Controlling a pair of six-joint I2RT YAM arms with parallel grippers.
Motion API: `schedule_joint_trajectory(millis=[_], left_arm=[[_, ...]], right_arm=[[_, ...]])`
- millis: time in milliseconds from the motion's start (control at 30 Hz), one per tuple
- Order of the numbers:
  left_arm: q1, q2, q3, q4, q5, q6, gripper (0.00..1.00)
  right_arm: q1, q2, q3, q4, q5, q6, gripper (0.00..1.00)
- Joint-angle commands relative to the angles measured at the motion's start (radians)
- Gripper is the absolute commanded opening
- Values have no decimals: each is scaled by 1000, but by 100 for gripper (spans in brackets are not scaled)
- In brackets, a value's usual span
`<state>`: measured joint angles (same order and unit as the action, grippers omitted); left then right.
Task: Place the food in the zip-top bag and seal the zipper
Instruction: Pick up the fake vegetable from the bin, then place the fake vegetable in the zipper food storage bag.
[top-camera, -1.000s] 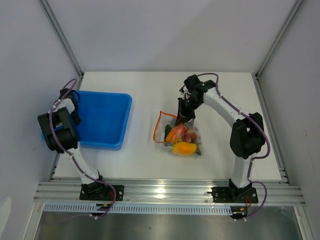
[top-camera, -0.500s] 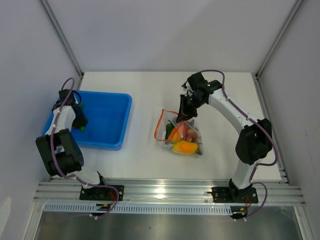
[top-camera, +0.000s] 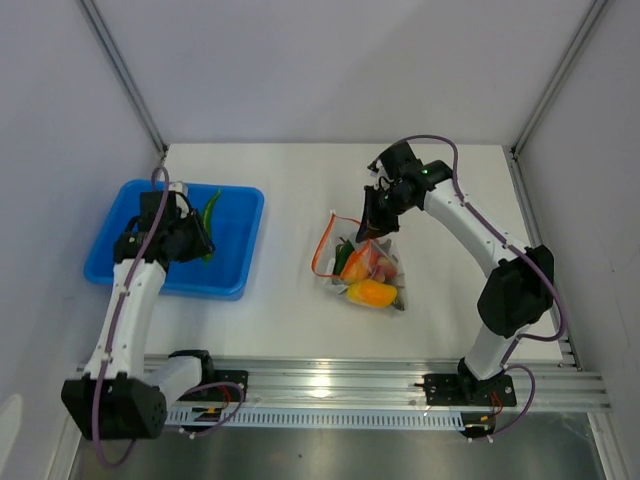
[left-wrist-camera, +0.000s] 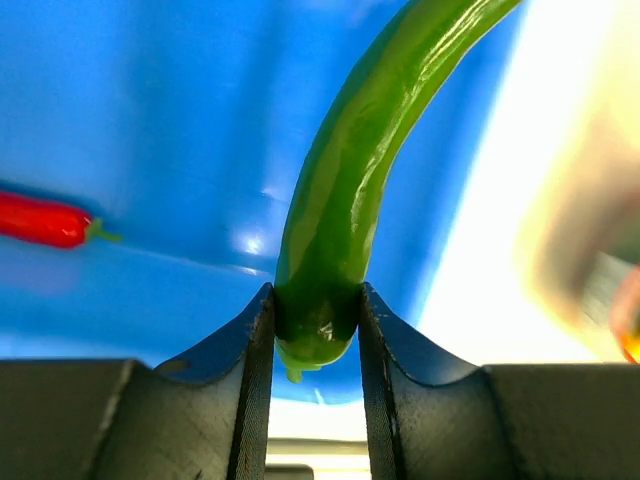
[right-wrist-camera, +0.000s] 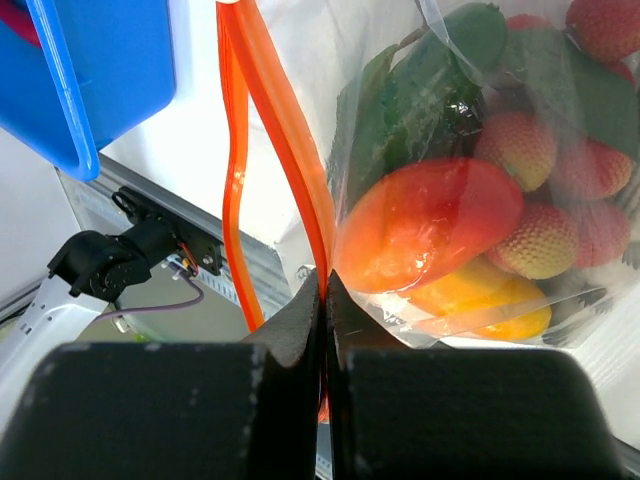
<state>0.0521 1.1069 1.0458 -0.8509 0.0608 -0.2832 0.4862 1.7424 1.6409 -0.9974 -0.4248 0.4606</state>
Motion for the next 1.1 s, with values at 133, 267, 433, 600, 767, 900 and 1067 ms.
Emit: schedule_joint_trajectory(millis=[133,267,433,600,767,900,1067], left_arm=[[-146,-177,62,-151,118,-89,0],[-205,-176,112,-128,241,-157,1],[-428,-24,293,-261,142,-188,0],[-656,99,457,-429,-22,-217,1],[-788,224,545,-559,-153,-235,1],[-854,322,598,-615,-165,-209,1],[-883,415,687,-681,-168,-176,1]], right_arm=[[-1,-50,13,31,8,-22,0],[-3,-63,19,23,8,-28,0],[-8,-78,30,13,23,-48,0],[-1,-84,49,3,60,-71,0],[5,-92,77,-17,103,-86,0],[15,-106,79,-14,132,-91,0],[61,-127,66,-12,172,-114,0]])
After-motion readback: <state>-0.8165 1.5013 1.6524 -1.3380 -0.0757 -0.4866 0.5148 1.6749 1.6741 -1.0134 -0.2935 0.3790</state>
